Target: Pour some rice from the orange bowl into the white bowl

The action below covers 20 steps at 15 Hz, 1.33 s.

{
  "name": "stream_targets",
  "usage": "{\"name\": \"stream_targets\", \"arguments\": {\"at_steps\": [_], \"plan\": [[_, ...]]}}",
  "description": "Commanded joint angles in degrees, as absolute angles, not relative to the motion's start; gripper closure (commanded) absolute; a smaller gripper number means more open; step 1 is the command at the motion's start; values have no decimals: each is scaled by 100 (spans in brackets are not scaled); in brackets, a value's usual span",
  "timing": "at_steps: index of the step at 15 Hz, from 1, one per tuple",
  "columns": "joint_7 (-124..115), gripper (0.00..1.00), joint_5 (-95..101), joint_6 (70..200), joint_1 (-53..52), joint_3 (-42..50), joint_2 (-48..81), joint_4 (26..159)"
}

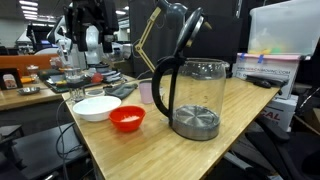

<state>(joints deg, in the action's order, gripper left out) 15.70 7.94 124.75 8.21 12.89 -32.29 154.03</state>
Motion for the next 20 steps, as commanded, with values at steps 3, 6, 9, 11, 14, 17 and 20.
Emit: {"name": "stream_targets", "arguments": {"at_steps": [3,6,9,11,14,17,20], "plan": [[1301,0,673,13210,1099,1556,-2804,15757],[1498,0,376,13322,1188,1898,-2467,15879],[1691,0,51,13329,1308,2206,-2288,15907],[1588,0,144,13224,1381,2101,-2317,15903],[1595,0,91,13240,1437,2164,-2268,15905],[1594,0,89,13242,1436,2161,-2268,15905],[1594,0,88,13243,1436,2161,-2268,15905]]}}
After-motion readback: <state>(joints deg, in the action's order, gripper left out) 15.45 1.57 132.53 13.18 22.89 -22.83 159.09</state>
